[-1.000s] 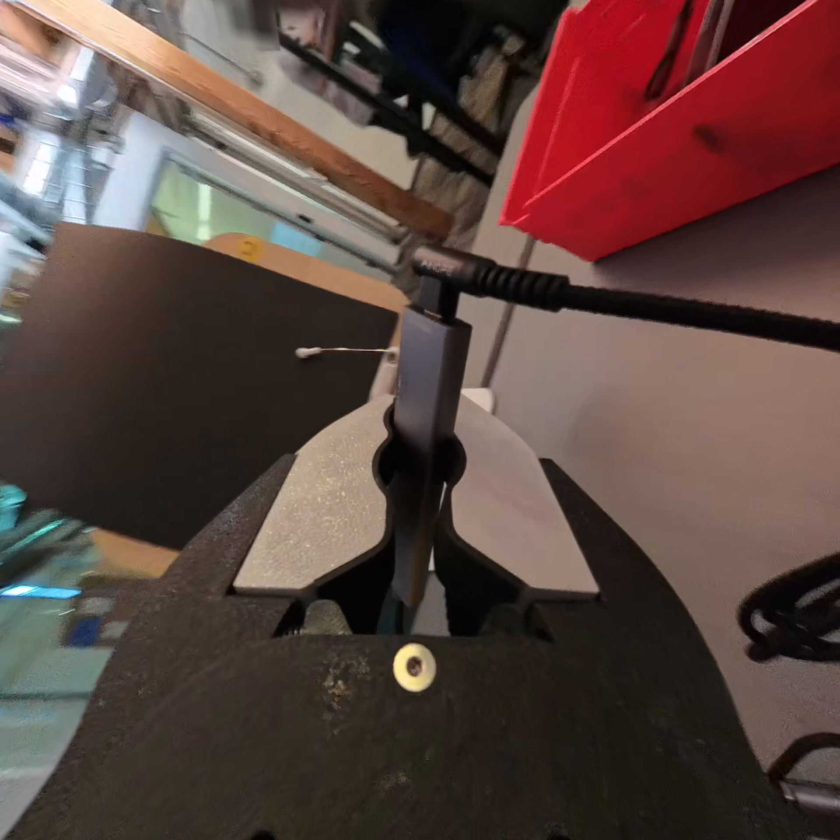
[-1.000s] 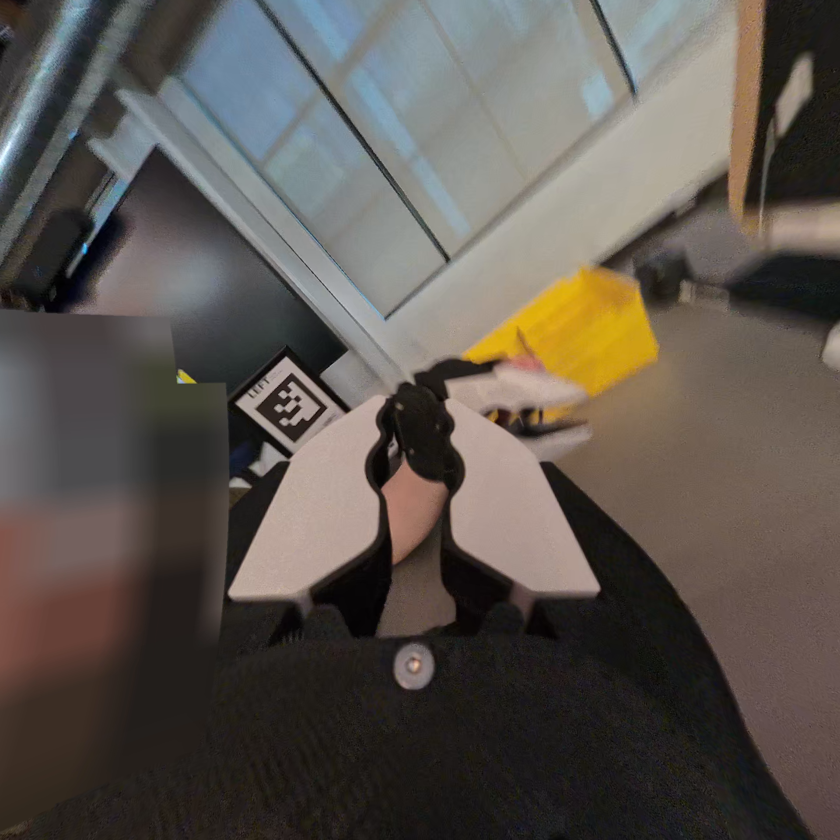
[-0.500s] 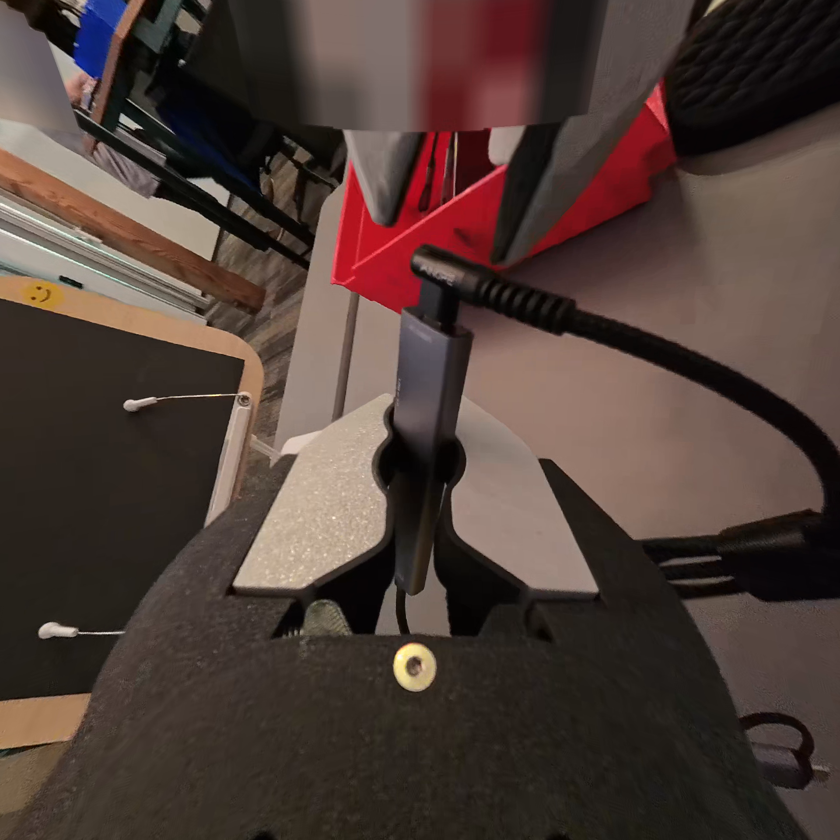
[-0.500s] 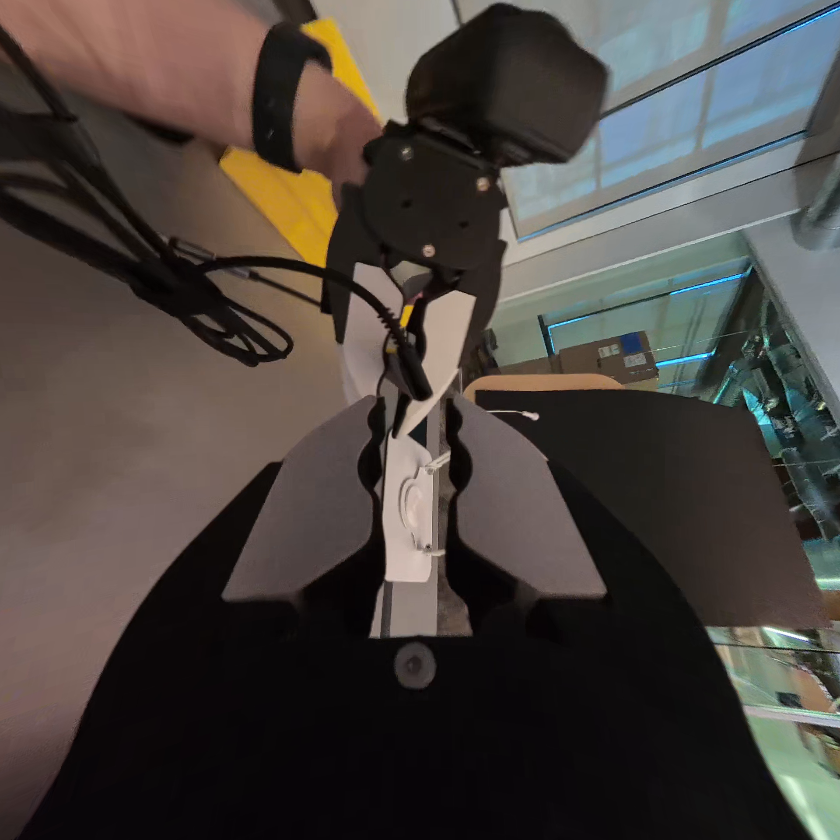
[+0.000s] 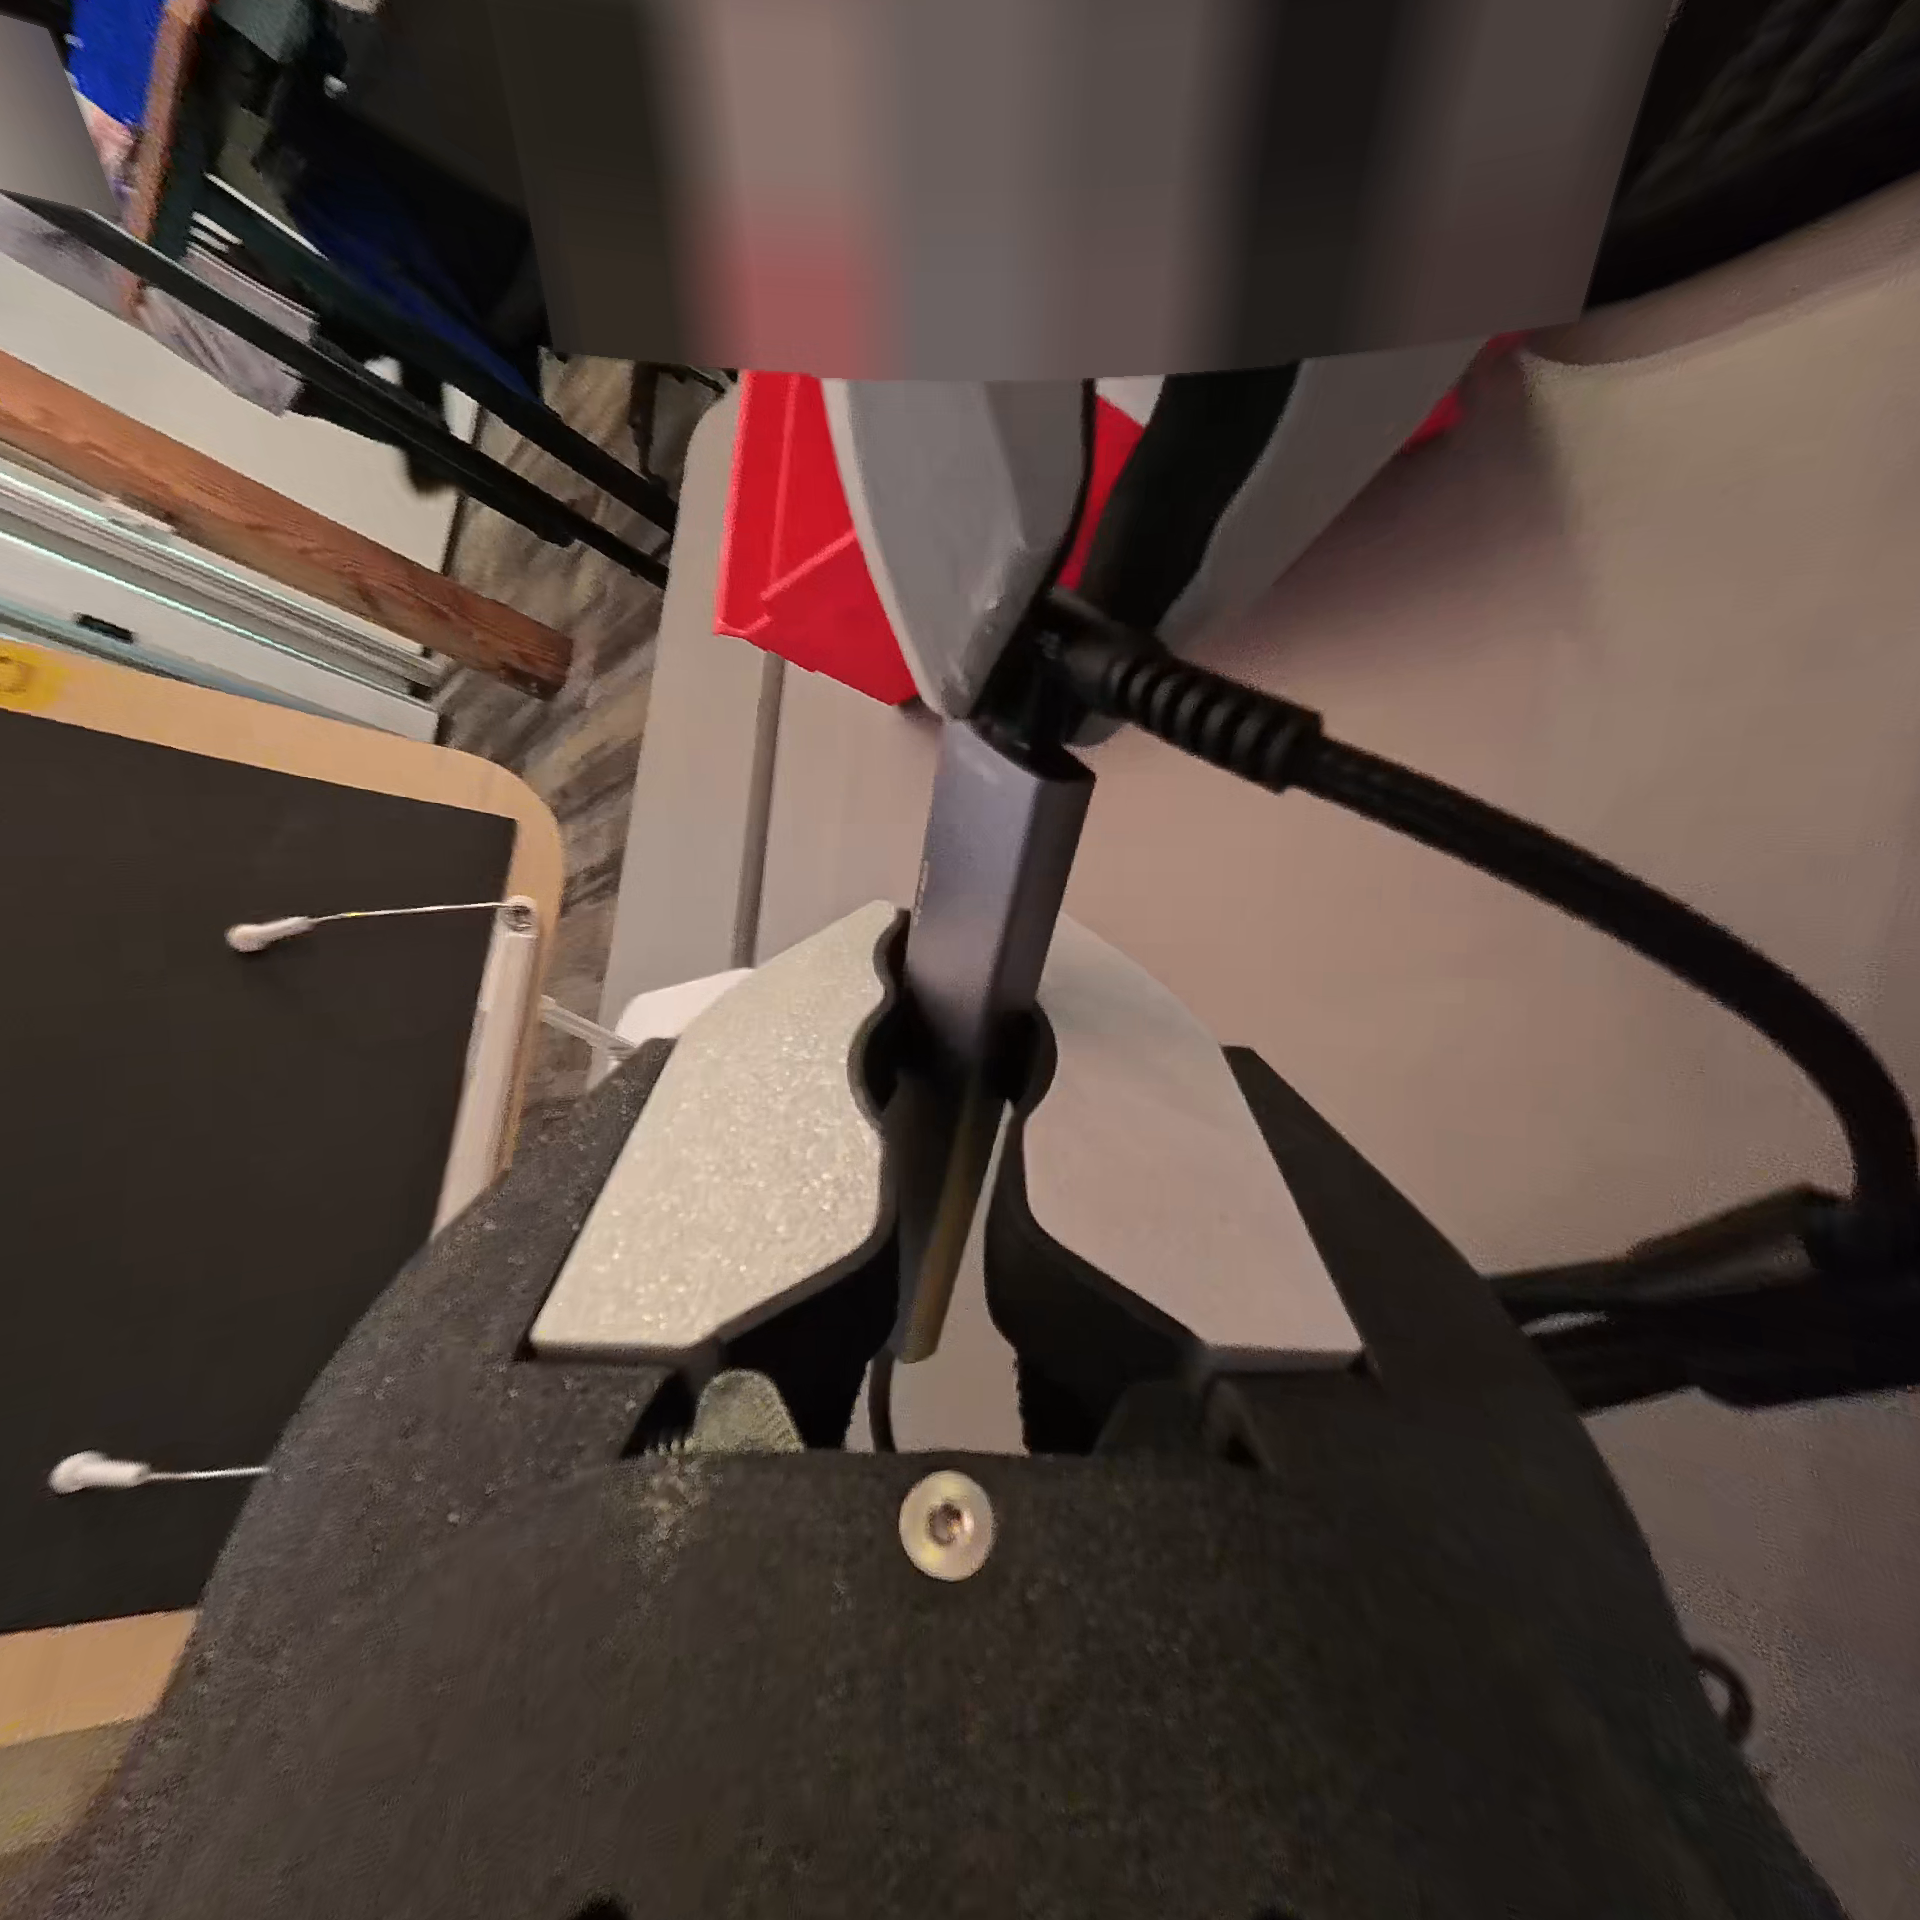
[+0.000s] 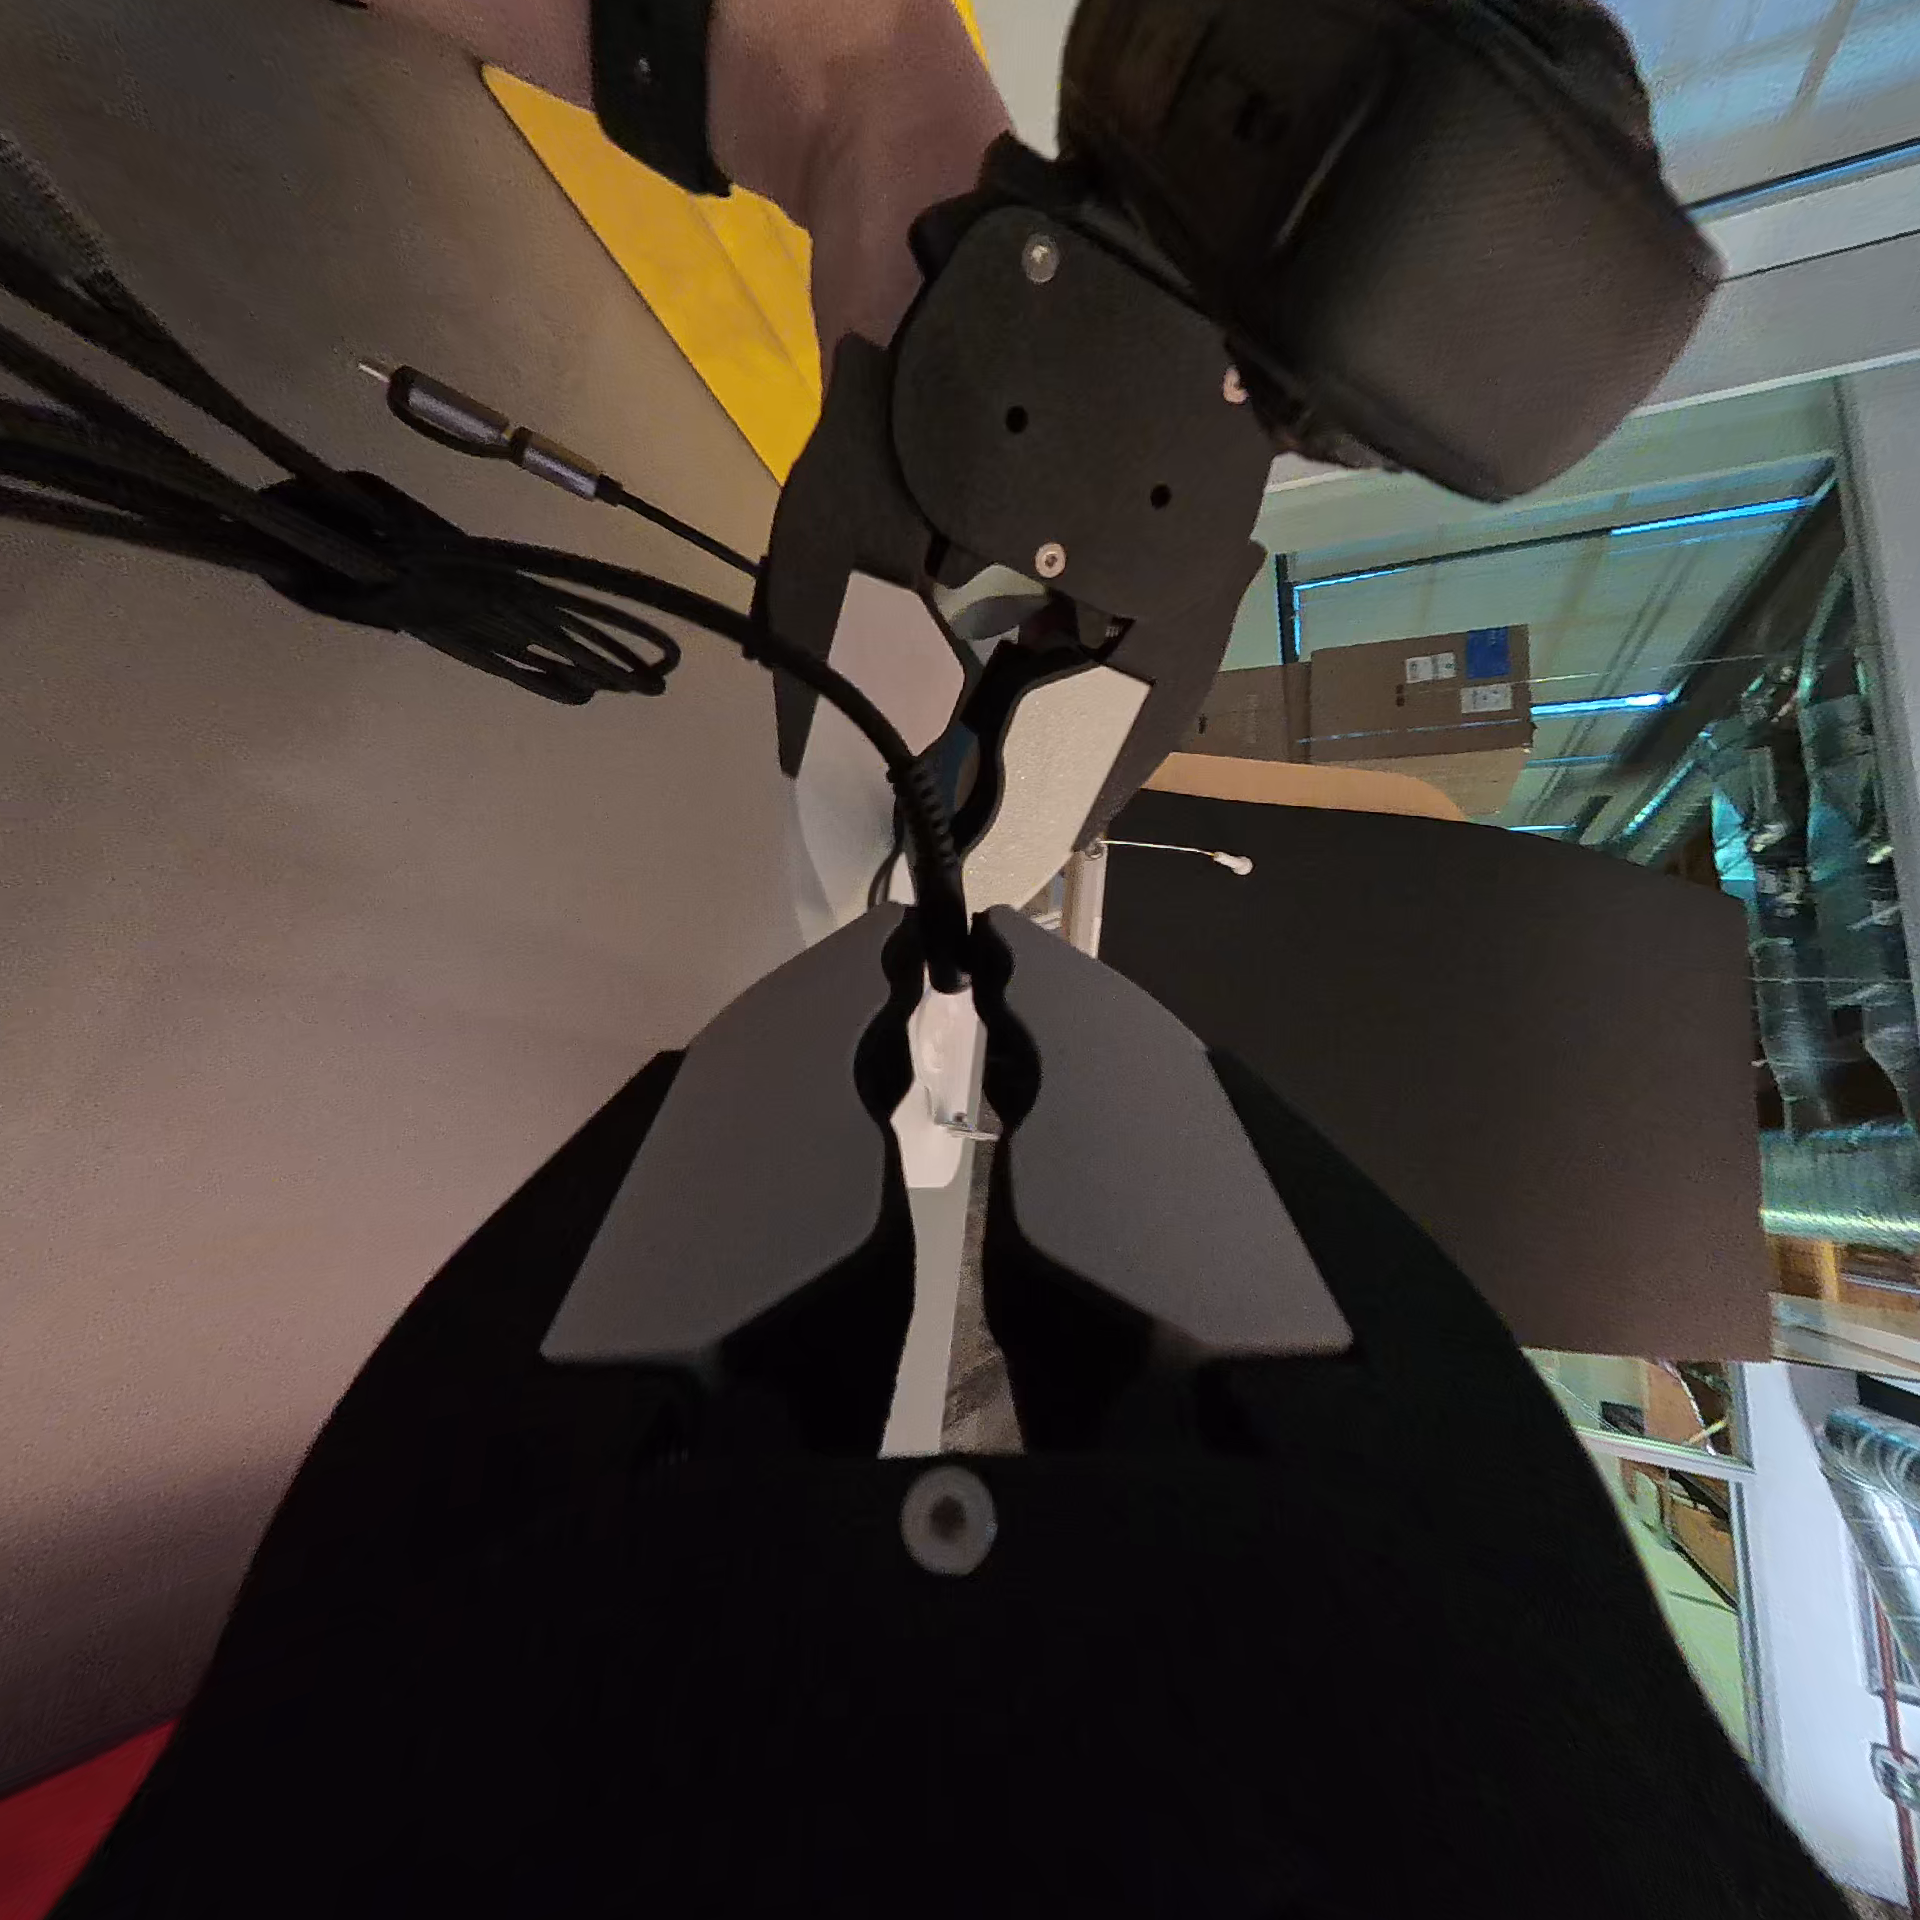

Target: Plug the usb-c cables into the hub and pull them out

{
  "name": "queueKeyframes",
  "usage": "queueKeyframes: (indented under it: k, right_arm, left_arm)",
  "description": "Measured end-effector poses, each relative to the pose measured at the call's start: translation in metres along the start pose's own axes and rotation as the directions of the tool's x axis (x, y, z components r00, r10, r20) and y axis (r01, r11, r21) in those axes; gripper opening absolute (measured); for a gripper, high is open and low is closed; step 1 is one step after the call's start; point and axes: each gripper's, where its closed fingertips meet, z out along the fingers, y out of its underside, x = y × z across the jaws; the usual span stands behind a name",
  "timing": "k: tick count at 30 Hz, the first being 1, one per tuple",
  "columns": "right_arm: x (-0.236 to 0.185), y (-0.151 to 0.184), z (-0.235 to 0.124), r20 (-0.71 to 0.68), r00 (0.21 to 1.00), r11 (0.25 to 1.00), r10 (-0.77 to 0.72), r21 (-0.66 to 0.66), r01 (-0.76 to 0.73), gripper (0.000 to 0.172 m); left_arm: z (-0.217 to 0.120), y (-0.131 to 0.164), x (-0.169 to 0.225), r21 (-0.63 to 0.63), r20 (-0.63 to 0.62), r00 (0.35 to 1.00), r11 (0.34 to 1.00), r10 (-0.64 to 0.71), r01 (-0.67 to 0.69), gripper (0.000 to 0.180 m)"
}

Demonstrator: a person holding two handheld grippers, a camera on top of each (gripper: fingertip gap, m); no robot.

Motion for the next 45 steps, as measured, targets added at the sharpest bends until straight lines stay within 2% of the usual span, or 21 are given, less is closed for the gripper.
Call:
queueKeyframes:
  k: [3, 5, 8, 10, 12, 16, 19, 22, 24, 25, 26, 31, 45]
  right_arm:
    - [0.006, 0.002, -0.002, -0.022, 0.999, 0.999, 0.028, -0.017, -0.029, 0.009]
    - [0.011, 0.006, -0.002, -0.044, 0.997, 0.997, 0.061, -0.036, -0.062, 0.009]
    - [0.019, 0.011, -0.005, -0.071, 0.991, 0.992, 0.115, -0.046, -0.119, 0.009]
    - [0.022, 0.014, -0.007, -0.078, 0.986, 0.988, 0.145, -0.05, -0.149, 0.01]
    - [0.021, 0.017, -0.008, -0.071, 0.987, 0.987, 0.141, -0.063, -0.146, 0.01]
    - [0.018, 0.012, -0.01, -0.094, 0.995, 0.998, 0.011, -0.062, -0.017, 0.01]
    - [0.015, 0.017, -0.01, -0.052, 0.996, 0.991, 0.073, -0.107, -0.079, 0.01]
    - [0.015, 0.017, -0.011, -0.056, 0.998, 0.992, 0.032, -0.122, -0.038, 0.009]
    - [0.016, 0.018, -0.012, -0.063, 0.998, 0.989, 0.018, -0.142, -0.027, 0.009]
    - [0.016, 0.018, -0.013, -0.067, 0.998, 0.989, 0.008, -0.148, -0.018, 0.009]
    - [0.017, 0.018, -0.014, -0.071, 0.997, 0.988, -0.003, -0.153, -0.008, 0.009]
    - [0.014, 0.019, -0.014, -0.066, 0.996, 0.98, -0.056, -0.194, 0.043, 0.009]
    - [0.012, 0.011, -0.023, -0.066, 0.988, 0.971, -0.14, -0.204, 0.124, 0.008]
  left_arm:
    - [-0.001, -0.011, -0.012, 0.043, 0.092, 0.996, 0.999, 0.005, -0.009, 0.022]
    - [-0.001, -0.014, -0.028, 0.017, 0.226, 0.971, 0.997, 0.071, -0.077, 0.026]
    - [0.004, -0.019, -0.036, 0.005, 0.324, 0.935, 0.988, 0.144, -0.154, 0.013]
    - [0.006, -0.022, -0.039, 0.023, 0.354, 0.926, 0.988, 0.132, -0.15, 0.006]
    - [0.009, -0.022, -0.039, 0.026, 0.343, 0.934, 0.992, 0.104, -0.12, 0.01]
    - [0.013, -0.025, -0.035, 0.031, 0.335, 0.934, 0.989, 0.125, -0.143, 0.005]
    - [0.012, -0.024, -0.037, 0.035, 0.338, 0.933, 0.989, 0.121, -0.141, 0.007]
    - [0.012, -0.025, -0.036, 0.036, 0.323, 0.94, 0.991, 0.108, -0.126, 0.012]
    - [0.011, -0.026, -0.037, 0.033, 0.329, 0.939, 0.992, 0.102, -0.12, 0.007]
    - [0.011, -0.027, -0.037, 0.035, 0.326, 0.94, 0.993, 0.098, -0.116, 0.013]
    - [0.011, -0.028, -0.037, 0.045, 0.323, 0.942, 0.993, 0.09, -0.11, 0.007]
    - [0.014, -0.027, -0.033, 0.062, 0.286, 0.955, 0.993, 0.078, -0.1, 0.009]
    - [0.009, -0.039, -0.028, 0.144, 0.268, 0.96, 0.982, 0.078, -0.12, 0.01]
